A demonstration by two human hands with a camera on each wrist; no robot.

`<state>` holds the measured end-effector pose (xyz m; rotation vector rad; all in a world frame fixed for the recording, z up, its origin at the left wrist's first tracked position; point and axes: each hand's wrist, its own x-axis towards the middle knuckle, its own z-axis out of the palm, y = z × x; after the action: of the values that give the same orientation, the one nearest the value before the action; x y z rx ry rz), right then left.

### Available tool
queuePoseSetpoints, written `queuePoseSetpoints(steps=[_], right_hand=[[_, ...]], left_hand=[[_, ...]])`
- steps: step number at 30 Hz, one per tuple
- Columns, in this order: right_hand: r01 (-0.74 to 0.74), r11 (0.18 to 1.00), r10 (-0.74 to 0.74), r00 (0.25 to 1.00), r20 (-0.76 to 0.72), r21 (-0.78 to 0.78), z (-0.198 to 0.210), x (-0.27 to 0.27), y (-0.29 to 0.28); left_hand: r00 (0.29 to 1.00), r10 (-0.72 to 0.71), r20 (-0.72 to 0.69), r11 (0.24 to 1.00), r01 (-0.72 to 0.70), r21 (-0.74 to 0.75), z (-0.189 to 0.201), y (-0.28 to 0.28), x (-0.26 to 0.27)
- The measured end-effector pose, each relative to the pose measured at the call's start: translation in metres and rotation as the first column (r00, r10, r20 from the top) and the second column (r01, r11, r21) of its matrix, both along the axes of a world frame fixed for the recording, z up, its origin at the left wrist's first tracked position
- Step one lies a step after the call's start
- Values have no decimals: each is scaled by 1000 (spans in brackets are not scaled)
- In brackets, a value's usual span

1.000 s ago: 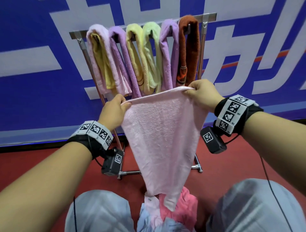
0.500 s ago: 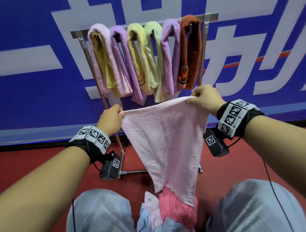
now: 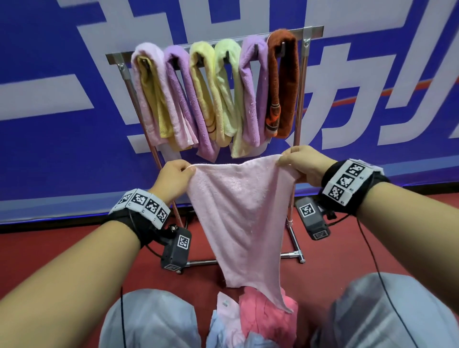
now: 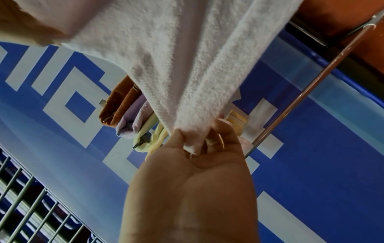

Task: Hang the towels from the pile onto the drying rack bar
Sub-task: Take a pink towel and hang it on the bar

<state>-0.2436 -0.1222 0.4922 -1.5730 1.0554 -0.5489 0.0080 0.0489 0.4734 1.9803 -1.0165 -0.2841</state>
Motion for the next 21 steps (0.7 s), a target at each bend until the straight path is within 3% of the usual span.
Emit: queuePoseSetpoints(steps=[4, 8, 12, 14, 18, 21], right_hand=[[-33, 999, 31, 997, 71, 30, -3, 4, 5], [-172, 978, 153, 976, 156, 114, 5, 14, 20], [-309, 945, 293, 946, 138, 111, 11, 23, 29], [-368, 928, 360, 925, 121, 52, 13, 23, 33], [-304, 923, 324, 945, 48, -235, 13, 24, 40], [-300, 899, 328, 944, 35, -320, 12, 28, 44]], left_hand=[[1000, -19, -21, 1000, 18, -16, 3, -5, -11], [996, -53, -71, 994, 46, -98, 10, -15, -36], [982, -159, -99, 981, 146, -130, 25, -24, -61], [973, -218, -78, 971, 208, -120, 30, -25, -68], [963, -266, -39, 961, 263, -83, 32, -23, -69], [959, -280, -45, 959, 278, -53, 29, -20, -69]])
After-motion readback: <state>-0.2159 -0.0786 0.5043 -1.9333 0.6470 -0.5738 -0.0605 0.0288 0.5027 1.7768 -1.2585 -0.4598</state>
